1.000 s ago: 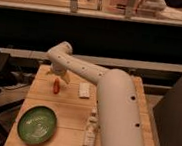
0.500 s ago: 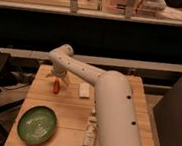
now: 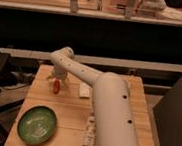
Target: Place the pepper in the ceramic cup
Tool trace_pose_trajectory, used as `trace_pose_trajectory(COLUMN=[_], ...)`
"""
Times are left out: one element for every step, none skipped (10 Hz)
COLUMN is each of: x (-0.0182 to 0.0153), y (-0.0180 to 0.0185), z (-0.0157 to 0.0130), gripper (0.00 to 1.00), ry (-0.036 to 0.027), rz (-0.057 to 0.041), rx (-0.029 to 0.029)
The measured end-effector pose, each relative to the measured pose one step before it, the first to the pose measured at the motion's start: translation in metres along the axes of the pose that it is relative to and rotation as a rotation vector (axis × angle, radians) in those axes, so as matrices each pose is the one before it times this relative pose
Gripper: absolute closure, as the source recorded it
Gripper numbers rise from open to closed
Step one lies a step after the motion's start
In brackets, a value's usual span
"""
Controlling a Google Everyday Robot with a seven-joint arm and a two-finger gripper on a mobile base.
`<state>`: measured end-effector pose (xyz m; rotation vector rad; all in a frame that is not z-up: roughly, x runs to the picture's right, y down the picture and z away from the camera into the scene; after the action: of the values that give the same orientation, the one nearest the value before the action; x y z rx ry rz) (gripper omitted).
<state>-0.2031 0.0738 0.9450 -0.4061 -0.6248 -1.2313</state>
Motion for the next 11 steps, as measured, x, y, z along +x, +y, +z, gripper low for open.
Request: trace_pose_trajectory(x=[-0.00147, -0.00118, -0.0003, -0.00069, -0.00031, -0.00014, -0.00015, -0.00045, -0.00076, -0.00059, -0.00032], y=[0.00037, 0.00013, -0.00045, 0.00034, 0.0004, 0.00078, 0.00012, 0.00028, 0.00011, 0.00018, 0.00035], z=[0.00415, 0.00287, 0.00053, 0.00074, 0.00044, 0.00018, -0.00017, -0.00006, -0.00015, -0.00046, -0.00045], gripper=[0.2, 0.2, 0.2, 0.2, 0.2, 0.2, 0.2, 0.2, 0.22, 0.26, 0.27], ry=[-0.00855, -0.00563, -0.00476, -0.00595, -0.00526, -0.00349, -0.00111, -0.00263, -0.00322, -0.00292, -0.00312], rz=[0.00019, -0.00123, 0.00065, 0.00103, 0.00213, 0.00178, 0.00057, 0.00141, 0.00074, 0.00092, 0.00189], rx=[-0.00167, -0.00185, -0.00005, -0.00267, -0.00065, -0.00065, -0.00034, -0.00071, -0.00132, -0.00129, -0.00085])
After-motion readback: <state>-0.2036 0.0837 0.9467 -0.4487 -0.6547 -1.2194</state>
